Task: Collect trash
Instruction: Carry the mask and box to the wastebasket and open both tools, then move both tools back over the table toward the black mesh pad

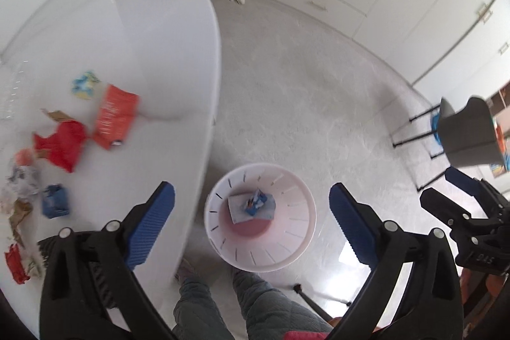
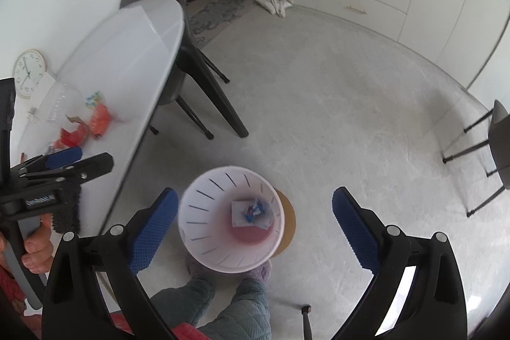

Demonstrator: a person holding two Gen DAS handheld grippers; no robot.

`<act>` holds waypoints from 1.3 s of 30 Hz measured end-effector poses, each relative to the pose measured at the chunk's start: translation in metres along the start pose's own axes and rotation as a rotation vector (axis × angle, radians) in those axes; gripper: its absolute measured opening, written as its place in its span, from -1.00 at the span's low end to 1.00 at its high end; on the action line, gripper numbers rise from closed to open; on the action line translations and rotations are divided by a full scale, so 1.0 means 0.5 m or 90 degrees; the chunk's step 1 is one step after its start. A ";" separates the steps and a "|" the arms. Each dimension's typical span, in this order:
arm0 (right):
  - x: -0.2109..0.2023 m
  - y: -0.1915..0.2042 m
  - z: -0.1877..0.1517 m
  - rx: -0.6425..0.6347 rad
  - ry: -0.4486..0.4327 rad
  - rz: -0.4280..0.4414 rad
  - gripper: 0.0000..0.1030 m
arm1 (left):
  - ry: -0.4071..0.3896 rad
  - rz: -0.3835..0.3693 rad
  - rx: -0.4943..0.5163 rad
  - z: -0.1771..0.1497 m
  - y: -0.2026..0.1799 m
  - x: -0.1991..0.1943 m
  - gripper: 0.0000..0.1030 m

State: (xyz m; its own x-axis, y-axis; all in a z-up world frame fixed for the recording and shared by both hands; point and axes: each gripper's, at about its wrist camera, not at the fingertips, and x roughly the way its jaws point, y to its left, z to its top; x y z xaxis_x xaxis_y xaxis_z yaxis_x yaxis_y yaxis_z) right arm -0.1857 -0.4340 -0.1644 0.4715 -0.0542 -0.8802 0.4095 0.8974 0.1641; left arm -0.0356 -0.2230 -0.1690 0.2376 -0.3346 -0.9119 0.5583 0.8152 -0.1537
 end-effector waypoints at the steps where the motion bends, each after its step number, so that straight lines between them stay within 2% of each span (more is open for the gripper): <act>1: -0.012 0.014 0.006 -0.009 -0.009 0.004 0.88 | -0.011 0.003 -0.011 0.001 0.017 -0.025 0.85; 8: -0.082 0.125 0.042 -0.070 -0.065 0.049 0.95 | -0.076 0.039 -0.078 -0.019 0.133 -0.167 0.85; 15: -0.090 0.257 0.066 -0.157 -0.080 0.094 0.95 | -0.096 0.095 -0.139 -0.081 0.266 -0.244 0.85; 22: -0.033 0.409 0.048 -0.261 -0.028 0.157 0.95 | -0.096 0.152 -0.216 -0.156 0.397 -0.277 0.85; 30: 0.088 0.578 -0.032 -0.397 0.071 0.228 0.95 | -0.074 0.195 -0.282 -0.227 0.508 -0.287 0.85; 36: 0.167 0.682 -0.088 -0.549 0.105 0.254 0.95 | -0.054 0.205 -0.319 -0.276 0.566 -0.289 0.85; 39: 0.208 0.719 -0.107 -0.628 0.115 0.244 0.85 | -0.043 0.207 -0.338 -0.296 0.591 -0.286 0.85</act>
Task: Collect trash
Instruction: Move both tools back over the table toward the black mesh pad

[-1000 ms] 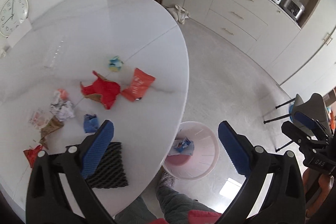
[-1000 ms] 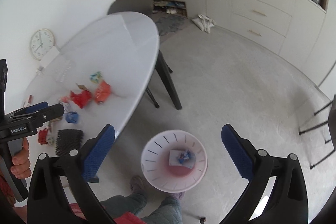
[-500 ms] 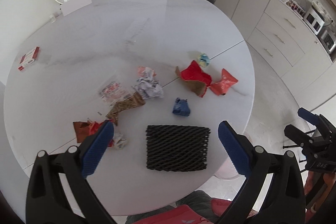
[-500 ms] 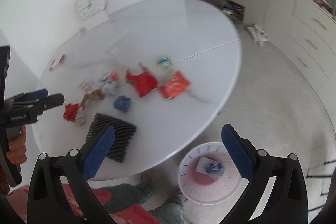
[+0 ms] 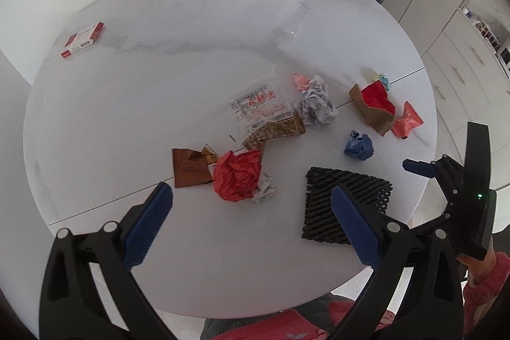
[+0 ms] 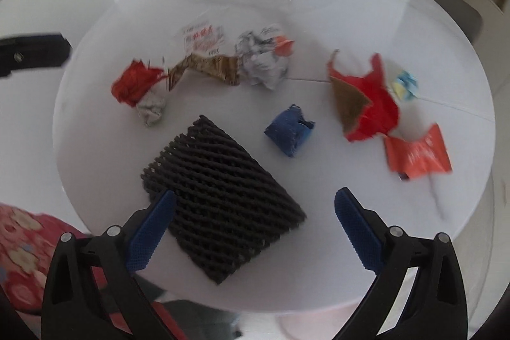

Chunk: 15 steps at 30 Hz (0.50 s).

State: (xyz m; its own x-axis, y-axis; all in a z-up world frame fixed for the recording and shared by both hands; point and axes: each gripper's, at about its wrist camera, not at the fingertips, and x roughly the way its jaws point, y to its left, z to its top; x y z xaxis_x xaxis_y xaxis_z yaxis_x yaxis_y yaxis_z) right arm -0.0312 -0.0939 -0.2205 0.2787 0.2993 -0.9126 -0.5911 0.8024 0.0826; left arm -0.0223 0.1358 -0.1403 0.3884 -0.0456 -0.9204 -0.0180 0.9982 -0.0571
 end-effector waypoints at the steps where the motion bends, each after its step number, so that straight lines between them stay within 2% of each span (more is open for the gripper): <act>1: 0.018 0.001 0.006 -0.016 0.017 0.002 0.76 | 0.004 0.002 -0.005 -0.002 0.009 0.003 0.85; 7: 0.066 -0.013 0.014 -0.017 0.077 0.028 0.39 | 0.018 0.009 -0.028 -0.010 0.052 0.020 0.85; 12: 0.065 -0.011 0.008 0.002 0.088 0.053 0.10 | 0.021 0.004 -0.037 0.001 0.067 0.034 0.85; 15: 0.056 -0.016 0.002 0.026 0.089 0.059 -0.18 | 0.018 -0.001 -0.022 0.014 0.059 0.042 0.85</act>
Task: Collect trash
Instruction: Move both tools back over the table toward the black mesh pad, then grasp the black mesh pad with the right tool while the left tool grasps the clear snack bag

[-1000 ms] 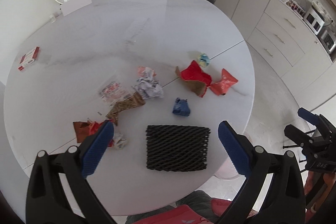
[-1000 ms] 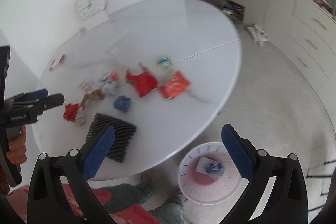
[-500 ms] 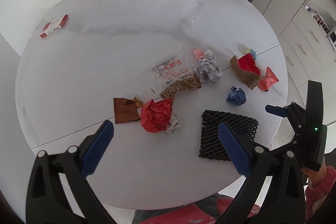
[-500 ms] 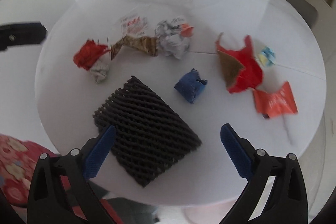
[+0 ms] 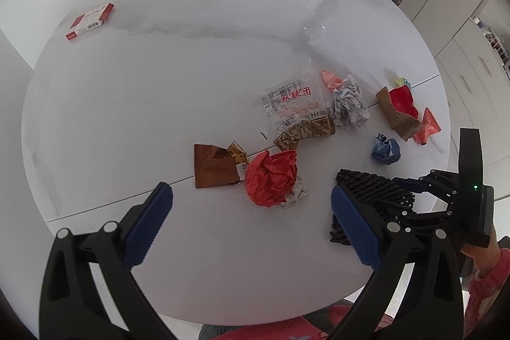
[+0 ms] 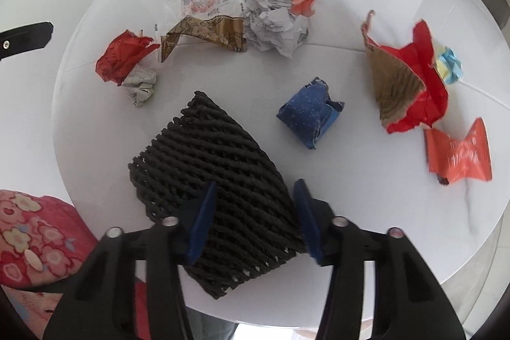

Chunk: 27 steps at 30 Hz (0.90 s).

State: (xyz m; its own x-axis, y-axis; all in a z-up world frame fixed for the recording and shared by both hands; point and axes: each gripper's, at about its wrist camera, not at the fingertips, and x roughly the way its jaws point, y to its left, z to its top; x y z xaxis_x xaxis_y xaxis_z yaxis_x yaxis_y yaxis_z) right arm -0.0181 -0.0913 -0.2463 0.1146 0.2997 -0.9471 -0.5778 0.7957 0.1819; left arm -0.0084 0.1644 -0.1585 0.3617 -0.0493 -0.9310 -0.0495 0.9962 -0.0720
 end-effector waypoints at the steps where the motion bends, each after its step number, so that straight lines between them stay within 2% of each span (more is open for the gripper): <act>1: -0.006 -0.006 0.000 0.010 0.000 -0.001 -0.33 | -0.002 0.000 0.008 0.005 -0.005 0.003 0.85; 2: -0.011 -0.011 -0.001 0.020 0.000 0.001 -0.46 | -0.004 -0.003 0.017 0.011 -0.011 0.007 0.85; 5: -0.031 -0.029 -0.012 0.068 -0.009 0.023 -0.62 | -0.007 -0.012 0.044 0.030 -0.027 0.022 0.85; 13: -0.084 -0.062 -0.030 0.152 -0.046 0.033 -0.67 | -0.008 -0.038 0.137 0.106 -0.061 0.092 0.85; 16: -0.111 -0.066 -0.033 0.178 -0.068 0.034 -0.67 | 0.001 -0.064 0.211 0.142 -0.072 0.129 0.85; 20: -0.151 -0.069 -0.032 0.202 -0.087 0.026 -0.67 | 0.051 -0.113 0.330 0.181 -0.091 0.187 0.85; 23: -0.173 -0.063 -0.028 0.225 -0.099 0.017 -0.67 | 0.091 -0.122 0.428 0.184 -0.113 0.226 0.85; 27: -0.196 -0.067 -0.026 0.262 -0.118 0.012 -0.67 | 0.128 -0.122 0.508 0.173 -0.134 0.264 0.85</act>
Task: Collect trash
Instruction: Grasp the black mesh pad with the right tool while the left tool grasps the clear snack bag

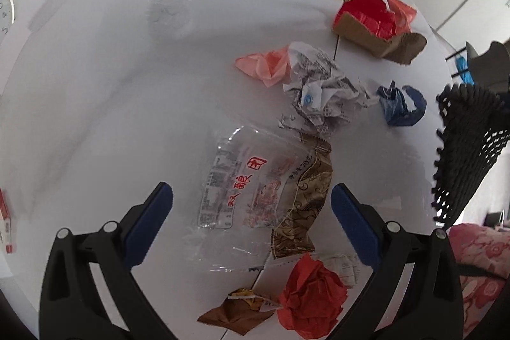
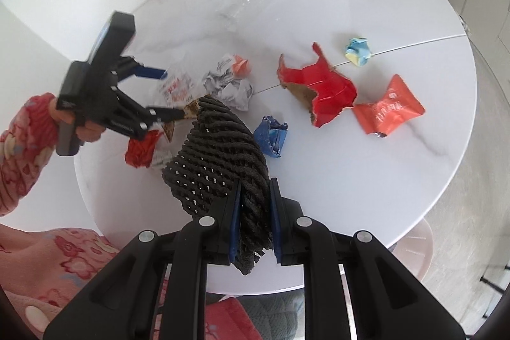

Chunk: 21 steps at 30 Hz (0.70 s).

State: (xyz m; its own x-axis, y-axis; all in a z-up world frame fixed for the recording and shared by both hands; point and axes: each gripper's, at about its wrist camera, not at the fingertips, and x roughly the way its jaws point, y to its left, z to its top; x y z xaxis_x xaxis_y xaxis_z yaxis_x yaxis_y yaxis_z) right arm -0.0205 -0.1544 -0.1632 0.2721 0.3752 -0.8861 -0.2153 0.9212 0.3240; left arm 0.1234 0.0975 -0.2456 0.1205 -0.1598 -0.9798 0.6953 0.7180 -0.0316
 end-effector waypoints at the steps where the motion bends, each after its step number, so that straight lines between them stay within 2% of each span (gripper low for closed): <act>1: -0.001 -0.003 -0.001 0.008 -0.003 -0.002 -0.67 | 0.005 -0.005 0.009 0.001 -0.002 0.007 0.85; 7: -0.015 -0.026 -0.010 0.061 -0.016 -0.020 -0.65 | 0.014 -0.004 0.048 0.007 -0.015 0.032 0.80; 9: -0.020 -0.033 -0.014 0.074 -0.021 -0.028 -0.63 | 0.022 0.001 0.050 0.016 -0.014 0.043 0.52; 13: -0.026 -0.040 -0.022 0.084 -0.028 -0.038 -0.63 | 0.007 0.001 0.024 0.016 0.011 0.045 0.27; 16: -0.037 -0.043 -0.028 0.089 -0.037 -0.038 -0.63 | -0.009 0.004 0.004 0.017 0.025 0.030 0.17; 21: -0.067 -0.060 -0.043 0.108 -0.068 -0.029 -0.63 | -0.048 0.013 -0.034 0.016 0.031 -0.028 0.14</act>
State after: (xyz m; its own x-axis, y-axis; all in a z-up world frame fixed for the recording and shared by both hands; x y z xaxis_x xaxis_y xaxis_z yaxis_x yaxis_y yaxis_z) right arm -0.0434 -0.1968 -0.1503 0.3784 0.3332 -0.8636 -0.0424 0.9382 0.3434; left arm 0.1381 0.1054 -0.2309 0.1886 -0.1943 -0.9626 0.6535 0.7565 -0.0247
